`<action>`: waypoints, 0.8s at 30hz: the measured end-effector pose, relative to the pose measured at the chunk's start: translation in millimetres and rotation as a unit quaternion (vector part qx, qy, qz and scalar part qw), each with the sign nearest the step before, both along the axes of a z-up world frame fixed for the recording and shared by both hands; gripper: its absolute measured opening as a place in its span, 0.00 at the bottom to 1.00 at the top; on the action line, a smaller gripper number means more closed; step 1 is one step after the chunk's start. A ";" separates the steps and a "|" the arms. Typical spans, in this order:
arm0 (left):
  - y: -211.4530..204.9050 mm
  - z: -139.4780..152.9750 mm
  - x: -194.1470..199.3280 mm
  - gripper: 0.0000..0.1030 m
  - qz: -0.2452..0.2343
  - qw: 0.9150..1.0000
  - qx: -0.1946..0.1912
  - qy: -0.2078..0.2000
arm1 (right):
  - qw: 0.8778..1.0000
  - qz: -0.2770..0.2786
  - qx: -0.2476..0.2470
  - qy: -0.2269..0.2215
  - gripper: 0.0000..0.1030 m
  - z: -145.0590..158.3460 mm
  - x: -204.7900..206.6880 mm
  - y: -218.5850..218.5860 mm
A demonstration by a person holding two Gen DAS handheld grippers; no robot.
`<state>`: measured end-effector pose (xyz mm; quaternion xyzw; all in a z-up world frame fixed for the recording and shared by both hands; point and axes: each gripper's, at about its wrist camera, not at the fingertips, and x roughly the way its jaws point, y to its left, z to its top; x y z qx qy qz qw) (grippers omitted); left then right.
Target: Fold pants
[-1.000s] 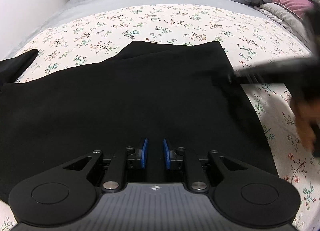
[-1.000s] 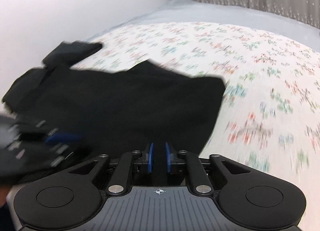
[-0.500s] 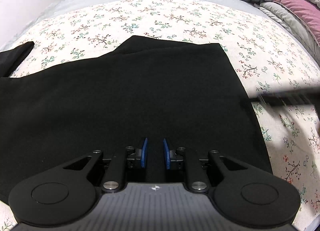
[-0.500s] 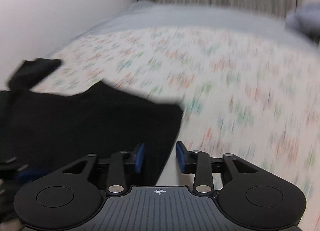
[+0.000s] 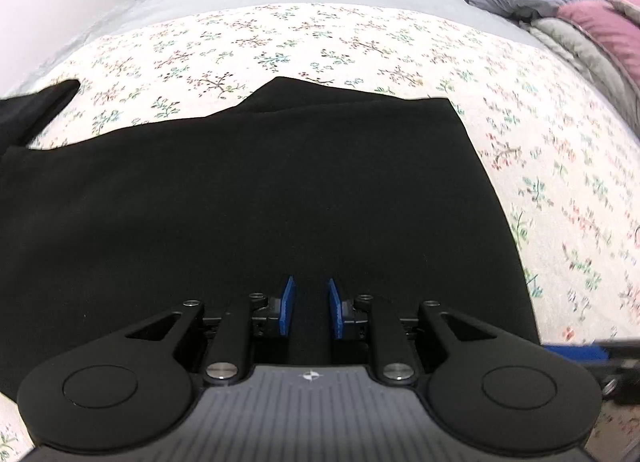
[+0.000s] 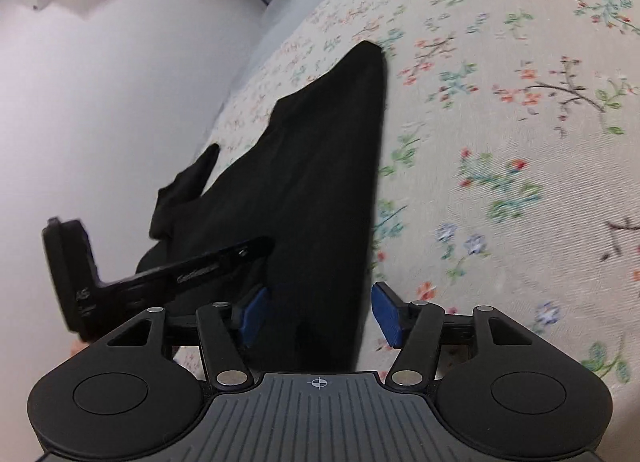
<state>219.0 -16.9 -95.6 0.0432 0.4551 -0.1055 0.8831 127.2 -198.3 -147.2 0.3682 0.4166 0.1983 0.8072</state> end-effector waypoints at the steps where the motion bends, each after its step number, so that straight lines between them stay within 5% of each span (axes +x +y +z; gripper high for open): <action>1: 3.8 1.4 0.9 0.36 0.005 1.000 -0.010 0.002 | 1.000 0.000 -0.003 -0.002 0.56 0.5 -0.9 2.1; 7: 18.9 1.9 7.1 0.37 0.031 0.999 -0.033 0.010 | 1.000 -0.008 0.023 -0.004 0.58 -3.3 -2.6 0.7; 12: 17.7 0.6 9.0 0.37 0.029 0.999 -0.029 0.013 | 0.995 -0.023 0.091 -0.015 0.58 -6.5 -3.7 -3.1; 24: 16.8 -0.1 8.2 0.37 0.028 0.999 -0.023 0.009 | 0.996 -0.057 0.063 -0.007 0.49 -15.9 -18.0 3.7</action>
